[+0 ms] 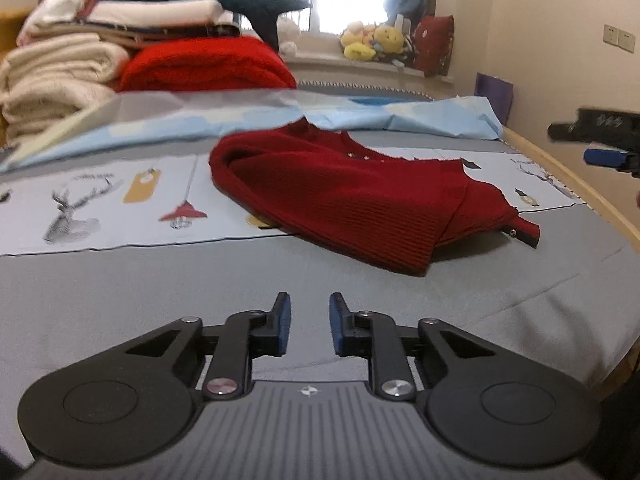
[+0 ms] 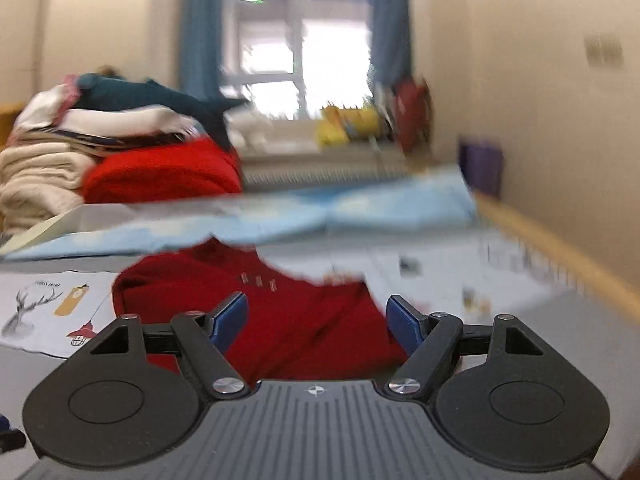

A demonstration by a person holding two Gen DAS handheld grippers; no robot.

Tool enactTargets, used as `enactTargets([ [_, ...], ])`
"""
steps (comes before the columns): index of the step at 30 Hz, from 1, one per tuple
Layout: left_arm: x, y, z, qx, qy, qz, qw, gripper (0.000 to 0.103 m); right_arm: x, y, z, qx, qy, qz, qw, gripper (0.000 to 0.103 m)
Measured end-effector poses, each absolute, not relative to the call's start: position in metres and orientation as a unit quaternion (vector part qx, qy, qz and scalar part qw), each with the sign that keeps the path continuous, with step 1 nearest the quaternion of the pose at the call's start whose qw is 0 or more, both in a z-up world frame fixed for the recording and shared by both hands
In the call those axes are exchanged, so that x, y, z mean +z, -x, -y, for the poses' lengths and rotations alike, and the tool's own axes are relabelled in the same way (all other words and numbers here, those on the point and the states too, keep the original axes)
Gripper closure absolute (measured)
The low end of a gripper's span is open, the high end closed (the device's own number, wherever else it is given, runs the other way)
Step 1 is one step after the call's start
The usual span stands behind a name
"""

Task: Fold small clothes
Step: 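Grasp the red sweater's body with the left tool and lift it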

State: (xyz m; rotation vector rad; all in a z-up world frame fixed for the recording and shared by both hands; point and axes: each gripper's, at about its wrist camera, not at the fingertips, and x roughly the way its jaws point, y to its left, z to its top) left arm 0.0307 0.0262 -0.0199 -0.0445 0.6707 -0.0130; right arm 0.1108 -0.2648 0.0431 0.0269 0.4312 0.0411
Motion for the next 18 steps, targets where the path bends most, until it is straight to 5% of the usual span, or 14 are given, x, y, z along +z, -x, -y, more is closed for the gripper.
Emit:
enactTargets([
  [4, -0.029, -0.079, -0.025, -0.013, 0.028, -0.338, 0.941, 0.084, 0.047, -0.118, 0.272, 0.027, -0.043, -0.197, 0.979, 0.035],
  [6, -0.035, -0.107, -0.025, -0.01, 0.046, -0.344, 0.938, 0.084, 0.047, -0.122, 0.274, 0.039, -0.043, -0.198, 0.978, 0.052],
  [9, -0.049, -0.155, -0.036, 0.007, 0.095, -0.357, 0.929, 0.084, 0.049, -0.128, 0.283, 0.059, -0.058, -0.205, 0.975, 0.064],
  [13, -0.068, -0.211, -0.05, 0.043, 0.157, -0.365, 0.917, 0.082, 0.052, -0.134, 0.29, 0.069, -0.053, -0.202, 0.976, 0.064],
  [18, -0.102, -0.264, -0.065, 0.053, 0.267, -0.411, 0.87, 0.06, 0.049, -0.141, 0.297, 0.075, -0.061, -0.222, 0.97, 0.064],
])
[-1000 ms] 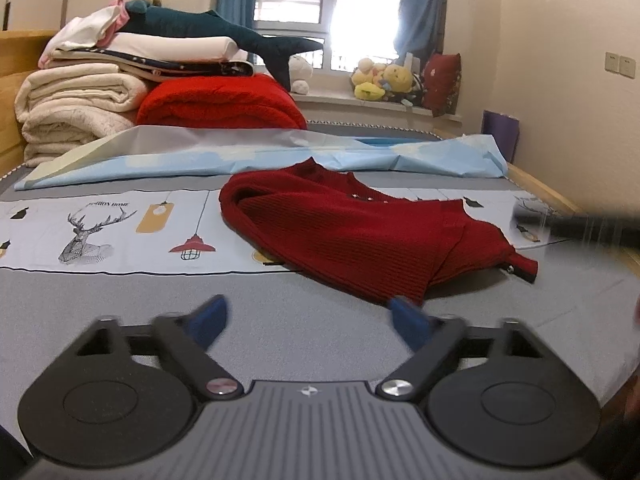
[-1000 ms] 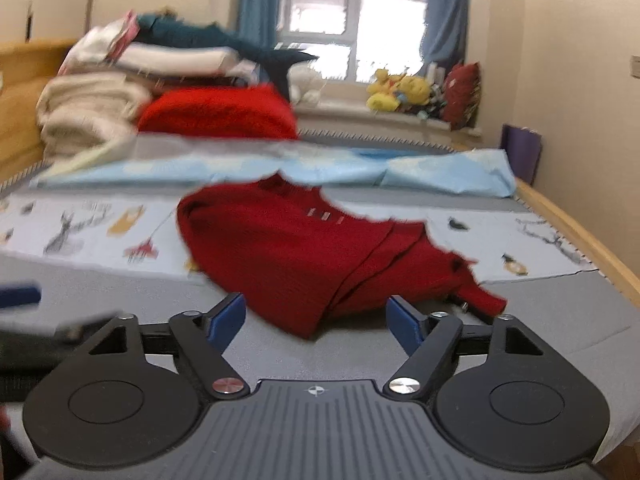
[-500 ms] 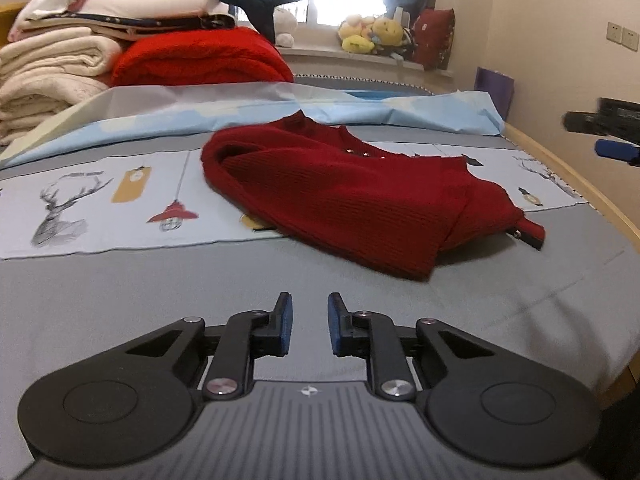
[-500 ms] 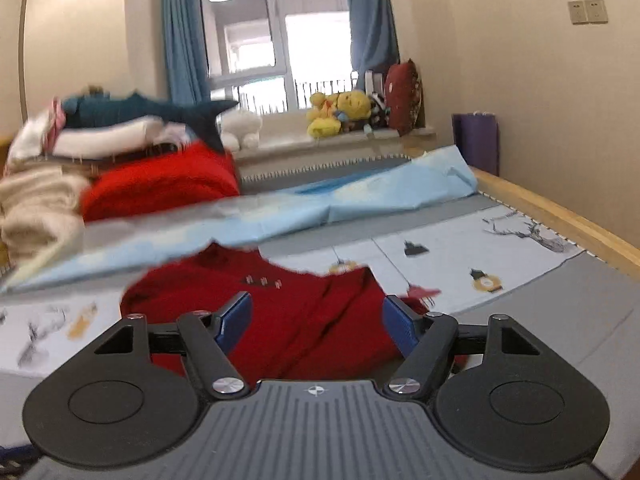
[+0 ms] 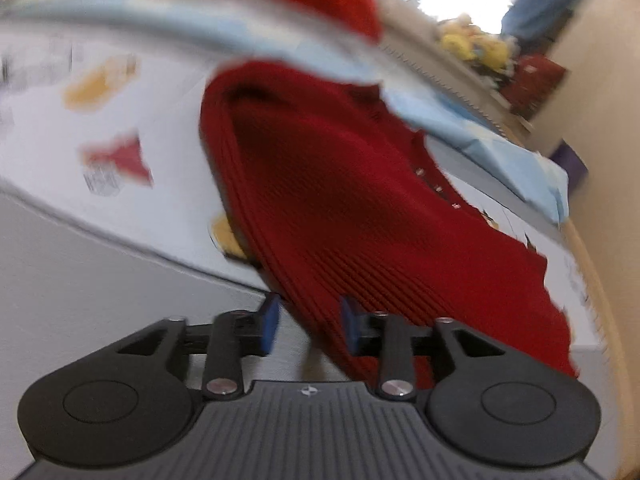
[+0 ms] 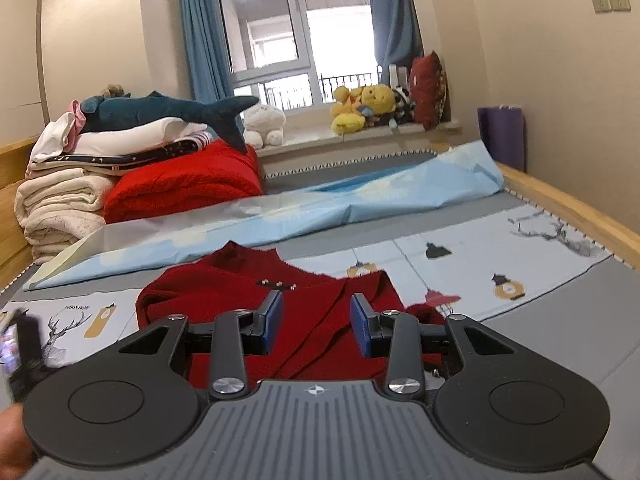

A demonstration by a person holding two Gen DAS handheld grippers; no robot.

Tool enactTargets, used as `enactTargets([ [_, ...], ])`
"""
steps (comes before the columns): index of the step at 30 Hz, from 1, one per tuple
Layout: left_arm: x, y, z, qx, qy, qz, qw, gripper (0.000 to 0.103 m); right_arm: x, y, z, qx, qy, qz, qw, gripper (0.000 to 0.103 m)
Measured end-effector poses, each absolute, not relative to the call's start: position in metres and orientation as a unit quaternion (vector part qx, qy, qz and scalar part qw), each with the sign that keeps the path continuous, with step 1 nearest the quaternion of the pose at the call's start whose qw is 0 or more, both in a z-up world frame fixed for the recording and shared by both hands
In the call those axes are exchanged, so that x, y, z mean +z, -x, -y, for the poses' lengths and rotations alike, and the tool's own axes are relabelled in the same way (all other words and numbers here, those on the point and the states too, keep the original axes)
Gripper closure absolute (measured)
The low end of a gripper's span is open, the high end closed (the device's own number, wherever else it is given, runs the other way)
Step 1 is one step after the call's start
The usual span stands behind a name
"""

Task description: Fold small clothes

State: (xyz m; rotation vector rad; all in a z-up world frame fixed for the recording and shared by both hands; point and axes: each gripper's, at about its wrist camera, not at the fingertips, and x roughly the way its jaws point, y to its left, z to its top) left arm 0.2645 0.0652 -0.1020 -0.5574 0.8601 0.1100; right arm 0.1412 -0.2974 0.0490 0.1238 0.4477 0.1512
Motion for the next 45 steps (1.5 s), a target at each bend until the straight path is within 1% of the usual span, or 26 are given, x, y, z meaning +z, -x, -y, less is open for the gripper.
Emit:
enactTargets([
  [3, -0.122, -0.284, -0.07, 0.05, 0.334, -0.437, 0.834, 0.06, 0.047, -0.145, 0.301, 0.073, -0.06, -0.229, 0.969, 0.064],
  [4, -0.124, -0.288, -0.067, 0.045, 0.33, -0.44, 0.834, 0.067, 0.047, -0.145, 0.302, 0.071, -0.062, -0.231, 0.968, 0.064],
  [5, -0.123, -0.292, -0.061, 0.042, 0.302, -0.445, 0.842, 0.088, 0.047, -0.146, 0.304, 0.068, -0.065, -0.233, 0.968, 0.064],
  [7, -0.118, -0.296, -0.059, 0.034, 0.268, -0.45, 0.851, 0.096, 0.045, -0.149, 0.305, 0.061, -0.069, -0.24, 0.966, 0.064],
  [10, -0.092, -0.286, -0.075, 0.008, 0.248, -0.435, 0.866, 0.097, 0.042, -0.154, 0.304, 0.054, -0.069, -0.247, 0.965, 0.064],
  [13, -0.052, -0.256, -0.108, -0.042, 0.207, -0.413, 0.886, 0.098, 0.041, -0.159, 0.303, 0.044, -0.072, -0.249, 0.965, 0.064],
  [16, -0.031, -0.22, -0.148, -0.052, 0.115, -0.429, 0.894, 0.099, 0.039, -0.164, 0.306, 0.034, -0.083, -0.26, 0.962, 0.064],
  [17, -0.03, -0.211, -0.167, -0.049, 0.097, -0.439, 0.892, 0.1, 0.038, -0.166, 0.307, 0.029, -0.085, -0.266, 0.96, 0.064],
  [18, -0.03, -0.198, -0.187, -0.039, 0.077, -0.447, 0.89, 0.103, 0.037, -0.168, 0.307, 0.025, -0.088, -0.269, 0.959, 0.064],
  [20, -0.03, -0.178, -0.224, 0.006, 0.014, -0.471, 0.882, 0.103, 0.035, -0.169, 0.31, 0.017, -0.102, -0.274, 0.956, 0.064],
  [21, -0.034, -0.169, -0.241, 0.019, 0.006, -0.484, 0.875, 0.103, 0.034, -0.169, 0.312, 0.014, -0.106, -0.277, 0.955, 0.064],
  [22, -0.037, -0.159, -0.26, 0.021, 0.031, -0.498, 0.867, 0.103, 0.033, -0.168, 0.313, 0.009, -0.108, -0.282, 0.953, 0.064],
  [23, -0.044, -0.149, -0.279, 0.02, 0.078, -0.505, 0.86, 0.103, 0.031, -0.168, 0.313, 0.005, -0.11, -0.287, 0.952, 0.064],
  [25, -0.056, -0.132, -0.299, 0.025, 0.15, -0.494, 0.856, 0.103, 0.026, -0.169, 0.313, 0.001, -0.112, -0.299, 0.948, 0.064],
  [27, -0.068, -0.129, -0.302, 0.014, 0.186, -0.513, 0.838, 0.102, 0.019, -0.172, 0.31, -0.002, -0.114, -0.317, 0.942, 0.063],
  [28, -0.066, -0.13, -0.297, 0.003, 0.178, -0.516, 0.837, 0.097, 0.015, -0.174, 0.31, -0.005, -0.119, -0.328, 0.937, 0.063],
  [30, -0.066, -0.134, -0.282, -0.024, 0.144, -0.507, 0.85, 0.079, 0.005, -0.179, 0.309, -0.014, -0.133, -0.353, 0.926, 0.063],
  [31, -0.068, -0.137, -0.279, -0.027, 0.133, -0.51, 0.85, 0.06, 0.0, -0.182, 0.308, -0.016, -0.139, -0.364, 0.921, 0.063],
  [32, -0.074, -0.141, -0.275, -0.025, 0.126, -0.519, 0.845, 0.055, -0.005, -0.185, 0.307, -0.016, -0.147, -0.377, 0.915, 0.063],
  [35, -0.088, -0.143, -0.265, -0.03, 0.115, -0.545, 0.83, 0.055, -0.017, -0.19, 0.3, -0.016, -0.16, -0.406, 0.899, 0.062],
  [40, -0.107, -0.165, -0.259, 0.004, 0.094, -0.568, 0.817, 0.056, -0.027, -0.189, 0.297, -0.033, -0.154, -0.427, 0.891, 0.061],
  [41, -0.106, -0.164, -0.258, 0.003, 0.095, -0.566, 0.819, 0.062, -0.028, -0.19, 0.299, -0.036, -0.154, -0.429, 0.889, 0.061],
  [42, -0.105, -0.164, -0.257, -0.002, 0.092, -0.563, 0.822, 0.074, -0.029, -0.19, 0.301, -0.039, -0.155, -0.431, 0.888, 0.061],
  [43, -0.103, -0.162, -0.255, -0.011, 0.089, -0.562, 0.823, 0.089, -0.03, -0.19, 0.303, -0.041, -0.156, -0.434, 0.886, 0.061],
  [45, -0.099, -0.154, -0.252, -0.021, 0.068, -0.554, 0.83, 0.095, -0.033, -0.19, 0.308, -0.044, -0.163, -0.441, 0.881, 0.059],
])
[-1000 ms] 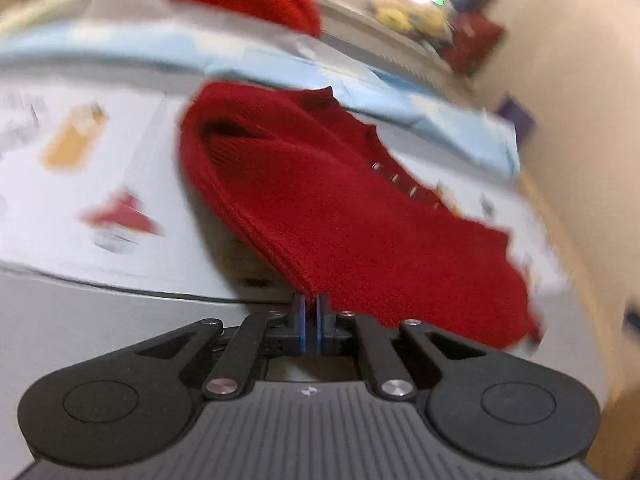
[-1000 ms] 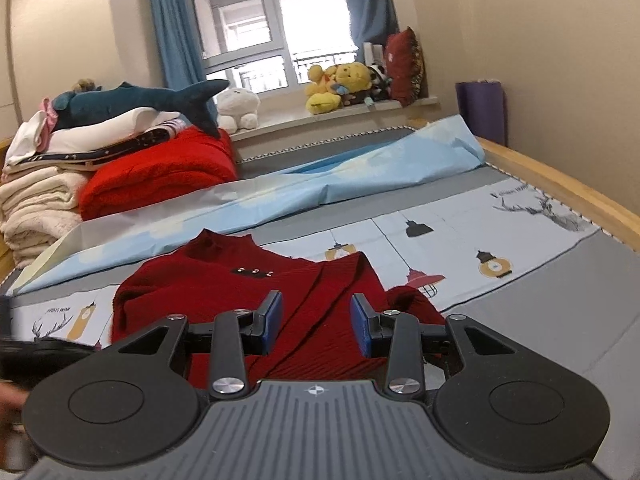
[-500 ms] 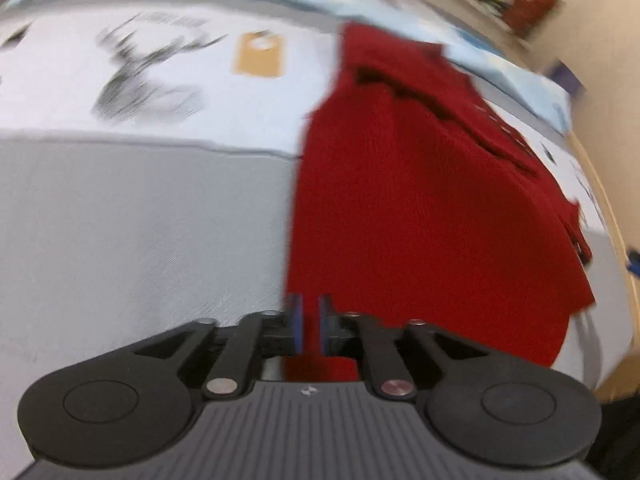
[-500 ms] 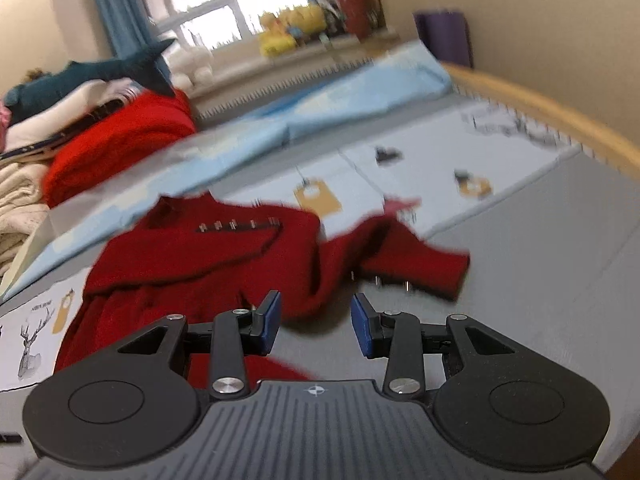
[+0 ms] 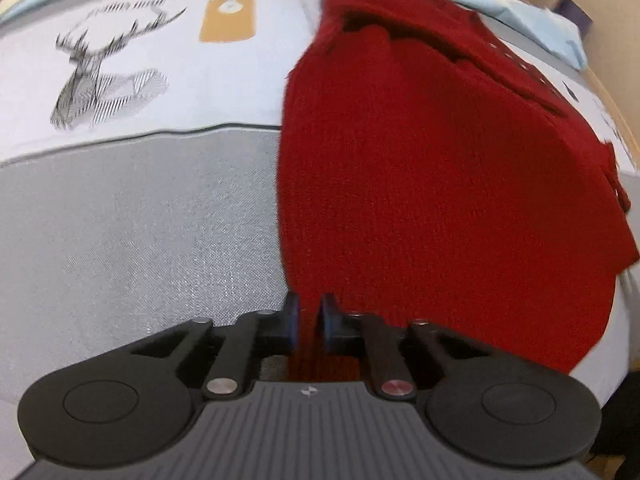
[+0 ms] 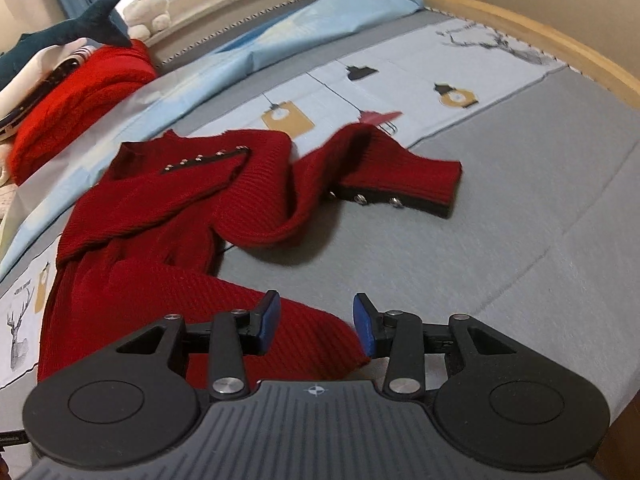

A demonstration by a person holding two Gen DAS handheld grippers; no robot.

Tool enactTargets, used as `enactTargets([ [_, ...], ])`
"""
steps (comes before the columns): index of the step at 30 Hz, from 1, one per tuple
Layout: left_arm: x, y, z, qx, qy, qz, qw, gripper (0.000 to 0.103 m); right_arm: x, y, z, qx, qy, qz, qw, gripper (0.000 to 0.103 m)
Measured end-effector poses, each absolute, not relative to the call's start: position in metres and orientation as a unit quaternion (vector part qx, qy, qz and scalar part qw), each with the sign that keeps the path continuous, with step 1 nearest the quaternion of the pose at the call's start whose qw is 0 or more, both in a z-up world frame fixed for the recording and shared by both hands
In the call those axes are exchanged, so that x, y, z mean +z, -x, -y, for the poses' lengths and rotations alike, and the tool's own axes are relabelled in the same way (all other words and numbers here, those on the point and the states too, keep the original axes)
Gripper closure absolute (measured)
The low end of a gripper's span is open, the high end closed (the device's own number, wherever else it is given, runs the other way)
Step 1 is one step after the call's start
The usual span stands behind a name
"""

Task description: Fold small clothes

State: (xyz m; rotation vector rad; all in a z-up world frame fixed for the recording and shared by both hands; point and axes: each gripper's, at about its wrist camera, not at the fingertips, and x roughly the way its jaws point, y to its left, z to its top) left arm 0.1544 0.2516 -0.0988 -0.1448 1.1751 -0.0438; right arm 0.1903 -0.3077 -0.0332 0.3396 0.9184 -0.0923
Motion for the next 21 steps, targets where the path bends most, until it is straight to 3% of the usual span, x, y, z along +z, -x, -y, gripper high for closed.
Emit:
enactTargets([
  [10, -0.096, -0.081, -0.259, -0.031, -0.042, -0.624, 0.779, 0.097, -0.041, -0.192, 0.306, -0.033, -0.181, -0.458, 0.869, 0.058],
  [21, -0.079, -0.067, -0.282, -0.056, -0.003, -0.62, 0.783, 0.092, -0.087, -0.207, 0.279, 0.006, -0.2, -0.566, 0.8, 0.054],
])
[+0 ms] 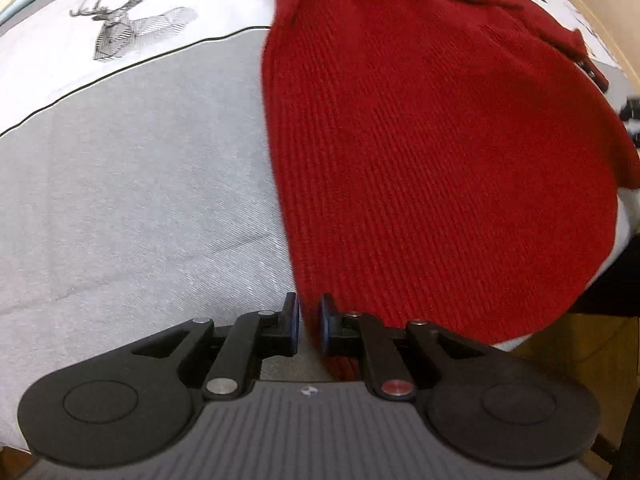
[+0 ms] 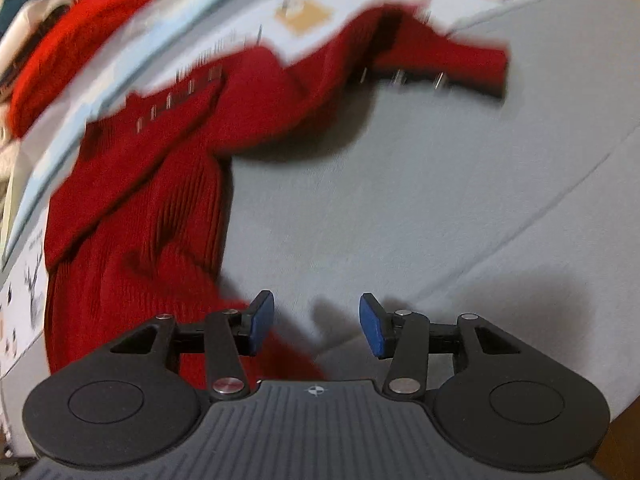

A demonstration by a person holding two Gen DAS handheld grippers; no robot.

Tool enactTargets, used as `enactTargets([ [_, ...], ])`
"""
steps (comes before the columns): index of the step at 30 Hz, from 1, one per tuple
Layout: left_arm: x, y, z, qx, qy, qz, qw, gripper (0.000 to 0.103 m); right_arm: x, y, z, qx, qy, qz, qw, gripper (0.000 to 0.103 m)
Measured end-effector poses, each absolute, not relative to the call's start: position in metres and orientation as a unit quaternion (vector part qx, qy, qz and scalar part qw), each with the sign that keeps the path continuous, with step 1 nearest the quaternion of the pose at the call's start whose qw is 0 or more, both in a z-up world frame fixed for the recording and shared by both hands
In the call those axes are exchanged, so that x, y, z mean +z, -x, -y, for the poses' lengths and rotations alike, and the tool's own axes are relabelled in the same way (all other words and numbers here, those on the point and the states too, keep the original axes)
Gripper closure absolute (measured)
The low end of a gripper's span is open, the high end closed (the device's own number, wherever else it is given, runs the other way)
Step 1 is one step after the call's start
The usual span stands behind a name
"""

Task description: Fold small clothes

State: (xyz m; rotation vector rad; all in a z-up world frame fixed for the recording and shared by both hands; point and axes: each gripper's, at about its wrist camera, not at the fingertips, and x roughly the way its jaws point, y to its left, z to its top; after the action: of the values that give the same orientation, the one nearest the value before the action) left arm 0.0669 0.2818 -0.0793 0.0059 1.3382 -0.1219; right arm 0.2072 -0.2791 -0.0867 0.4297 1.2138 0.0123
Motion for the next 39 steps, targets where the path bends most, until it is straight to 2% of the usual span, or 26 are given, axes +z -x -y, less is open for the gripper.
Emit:
enactTargets([
  [4, -0.075, -0.076, -0.285, -0.049, 0.017, -0.612, 0.789, 0.089, -0.109, -0.204, 0.252, 0.04, -0.201, -0.623, 0.755, 0.056],
  [7, -0.074, -0.089, -0.283, -0.032, 0.034, -0.605, 0.795, 0.089, -0.108, -0.197, 0.231, 0.089, -0.198, -0.627, 0.748, 0.079],
  [8, -0.073, -0.094, -0.281, -0.027, 0.039, -0.603, 0.796, 0.088, -0.107, -0.195, 0.227, 0.108, -0.202, -0.626, 0.745, 0.092],
  [9, -0.073, -0.098, -0.28, -0.019, 0.042, -0.601, 0.798, 0.086, -0.105, -0.192, 0.224, 0.128, -0.205, -0.625, 0.742, 0.1],
  [11, -0.071, -0.107, -0.275, -0.001, 0.044, -0.595, 0.803, 0.073, -0.1, -0.187, 0.22, 0.163, -0.194, -0.617, 0.745, 0.103],
  [14, -0.07, -0.119, -0.267, 0.016, 0.045, -0.586, 0.809, 0.072, -0.087, -0.182, 0.225, 0.171, -0.169, -0.589, 0.772, 0.103],
  [19, -0.058, -0.126, -0.25, 0.029, 0.056, -0.57, 0.819, 0.07, -0.064, -0.187, 0.255, 0.109, -0.181, -0.508, 0.835, 0.094],
  [21, -0.057, -0.134, -0.245, 0.037, 0.054, -0.569, 0.819, 0.069, -0.063, -0.196, 0.268, 0.091, -0.219, -0.488, 0.84, 0.079],
  [24, -0.054, -0.135, -0.236, 0.049, 0.061, -0.573, 0.816, 0.069, -0.067, -0.21, 0.279, 0.067, -0.256, -0.466, 0.844, 0.062],
  [33, -0.053, -0.148, -0.227, 0.052, 0.066, -0.576, 0.813, 0.069, -0.095, -0.269, 0.329, -0.067, -0.39, -0.406, 0.824, 0.061],
  [39, -0.056, -0.159, -0.23, 0.063, 0.067, -0.582, 0.808, 0.069, -0.113, -0.322, 0.357, -0.084, -0.378, -0.402, 0.83, 0.061],
])
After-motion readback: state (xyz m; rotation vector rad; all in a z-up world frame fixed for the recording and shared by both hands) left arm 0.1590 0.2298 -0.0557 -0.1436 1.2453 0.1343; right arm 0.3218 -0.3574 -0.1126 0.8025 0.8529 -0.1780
